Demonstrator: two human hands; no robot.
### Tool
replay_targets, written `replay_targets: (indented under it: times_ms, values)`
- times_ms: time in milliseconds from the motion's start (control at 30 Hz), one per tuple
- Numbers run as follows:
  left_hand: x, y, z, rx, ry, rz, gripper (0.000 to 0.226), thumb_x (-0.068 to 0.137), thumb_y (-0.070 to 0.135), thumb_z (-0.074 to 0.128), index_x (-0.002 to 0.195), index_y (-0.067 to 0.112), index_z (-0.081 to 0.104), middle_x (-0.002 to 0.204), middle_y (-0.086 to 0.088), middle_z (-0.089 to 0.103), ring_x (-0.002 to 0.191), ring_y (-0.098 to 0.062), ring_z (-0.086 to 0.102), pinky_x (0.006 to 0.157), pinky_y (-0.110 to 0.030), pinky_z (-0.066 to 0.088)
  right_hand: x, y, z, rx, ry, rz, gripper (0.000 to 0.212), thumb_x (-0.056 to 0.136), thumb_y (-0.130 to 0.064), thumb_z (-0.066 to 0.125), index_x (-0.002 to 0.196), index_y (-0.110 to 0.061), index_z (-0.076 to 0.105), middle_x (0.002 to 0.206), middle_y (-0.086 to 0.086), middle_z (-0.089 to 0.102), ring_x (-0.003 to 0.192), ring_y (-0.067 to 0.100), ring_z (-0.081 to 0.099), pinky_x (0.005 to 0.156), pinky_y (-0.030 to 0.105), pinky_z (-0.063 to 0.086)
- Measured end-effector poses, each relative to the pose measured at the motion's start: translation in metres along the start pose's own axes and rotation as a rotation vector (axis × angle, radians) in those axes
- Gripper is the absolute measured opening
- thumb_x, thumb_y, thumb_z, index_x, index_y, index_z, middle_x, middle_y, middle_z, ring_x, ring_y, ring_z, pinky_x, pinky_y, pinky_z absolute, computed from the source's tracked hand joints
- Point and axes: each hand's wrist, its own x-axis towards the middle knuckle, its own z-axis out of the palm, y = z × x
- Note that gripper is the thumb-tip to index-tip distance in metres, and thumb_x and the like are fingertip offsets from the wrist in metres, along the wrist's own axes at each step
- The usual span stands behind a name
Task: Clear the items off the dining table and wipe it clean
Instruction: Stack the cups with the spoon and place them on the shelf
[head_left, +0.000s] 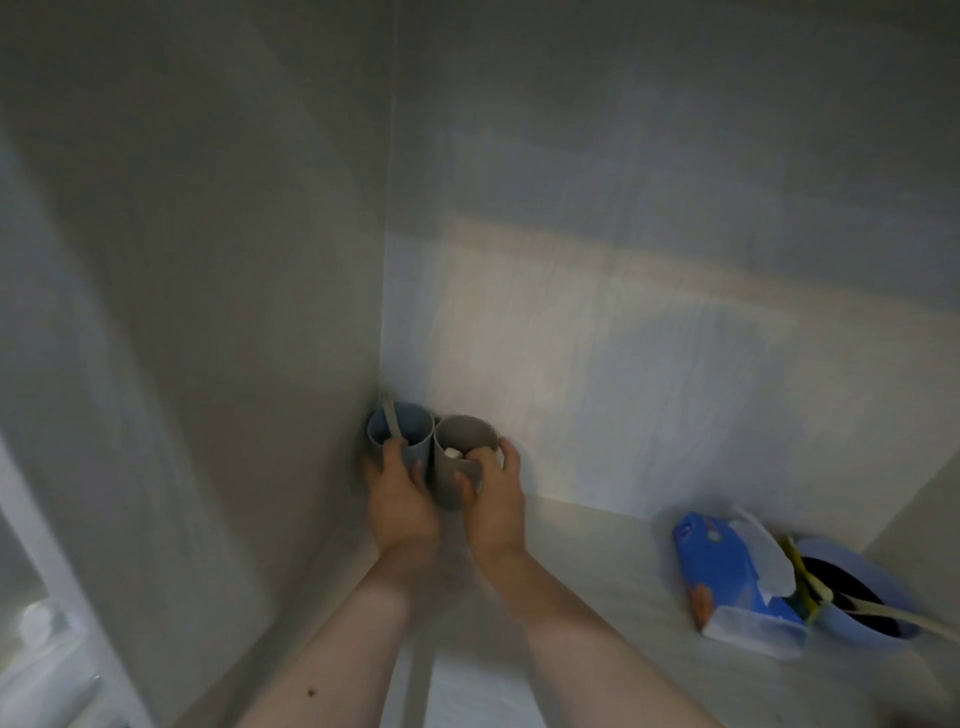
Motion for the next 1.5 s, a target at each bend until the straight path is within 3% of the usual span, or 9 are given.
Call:
replay_targets:
  times_ms: [233,333,600,667,767,900,1167,1400,1500]
  values:
    - [0.01,0.007,0.002,0.054,0.029,-0.072,0.012,0.087,0.0,0.05,0.097,-0.001,0.055,0.115,-0.025,0.051,0.093,-0.035,0.056,0.074,-0.027,0.032,0.003,-0.001,-0.002,0.096,0.034,0.044,0.032,0.09,-0.011,0.052,0.123,-0.013,0.055,0.117,0.009,0.053,0.102,0.022,0.054,0.078,0.019,0.036]
    - [0.013,0.01,0.001,0.103,0.017,-0.06,0.016,0.086,-0.002,0.048,0.1,-0.002,0.056,0.115,-0.026,0.052,0.094,-0.039,0.056,0.077,-0.034,0.039,0.007,0.002,0.003,0.24,0.114,0.068,0.04,0.085,-0.005,0.048,0.12,-0.022,0.054,0.088,0.006,0.053,0.075,0.01,0.05,0.071,0.022,0.043]
    - [0.015,0.016,-0.004,0.257,0.022,-0.053,0.022,0.093,0.013,0.047,0.113,0.007,0.055,0.121,-0.018,0.051,0.099,-0.039,0.058,0.074,-0.04,0.044,0.009,0.004,0.001,0.228,0.08,0.114,0.041,0.088,0.001,0.046,0.13,-0.001,0.048,0.071,-0.019,0.059,0.067,-0.002,0.054,0.066,0.011,0.046]
    - [0.014,0.015,-0.003,0.3,0.006,-0.036,0.024,0.093,0.014,0.047,0.115,0.008,0.053,0.122,-0.018,0.05,0.099,-0.039,0.058,0.073,-0.04,0.044,0.008,0.002,-0.003,0.207,0.072,0.137,0.038,0.091,0.0,0.047,0.128,0.004,0.048,0.083,-0.026,0.06,0.07,-0.007,0.053,0.068,0.007,0.044]
    - [0.011,0.012,-0.001,0.346,-0.024,-0.034,0.031,0.093,0.018,0.049,0.123,0.009,0.049,0.127,-0.018,0.048,0.102,-0.039,0.057,0.076,-0.042,0.045,0.002,-0.003,-0.006,0.162,0.011,0.085,0.032,0.092,-0.013,0.053,0.123,-0.004,0.055,0.132,0.004,0.047,0.099,0.001,0.035,0.084,0.014,0.031]
    - [0.005,0.009,0.0,0.33,-0.046,-0.041,0.037,0.091,0.019,0.052,0.127,0.011,0.046,0.129,-0.018,0.046,0.106,-0.04,0.055,0.079,-0.044,0.046,0.0,0.001,-0.009,0.17,0.044,0.07,0.03,0.092,-0.015,0.053,0.12,-0.007,0.057,0.137,0.01,0.042,0.103,0.004,0.03,0.086,0.014,0.026]
    - [0.001,0.005,-0.004,0.304,-0.108,-0.021,0.046,0.09,0.017,0.053,0.134,0.012,0.041,0.14,-0.018,0.038,0.114,-0.04,0.051,0.084,-0.044,0.045,0.006,-0.002,-0.007,0.353,0.118,0.2,0.037,0.084,-0.001,0.047,0.12,-0.007,0.056,0.068,-0.019,0.063,0.066,-0.001,0.057,0.067,0.019,0.045]
    - [-0.005,0.007,-0.011,0.258,-0.141,-0.02,0.062,0.09,0.018,0.054,0.146,0.019,0.026,0.15,-0.014,0.026,0.118,-0.038,0.051,0.087,-0.04,0.044,0.003,0.0,0.0,0.236,0.085,0.131,0.031,0.089,-0.008,0.05,0.116,-0.019,0.059,0.091,-0.013,0.069,0.083,0.001,0.063,0.081,0.025,0.047]
    - [-0.008,0.009,-0.014,0.258,-0.158,-0.034,0.066,0.09,0.019,0.053,0.148,0.022,0.021,0.152,-0.013,0.023,0.116,-0.039,0.052,0.087,-0.04,0.044,-0.004,-0.007,-0.009,0.098,0.027,0.085,0.044,0.091,-0.001,0.051,0.134,-0.011,0.049,0.139,0.002,0.048,0.122,0.013,0.049,0.094,0.008,0.034]
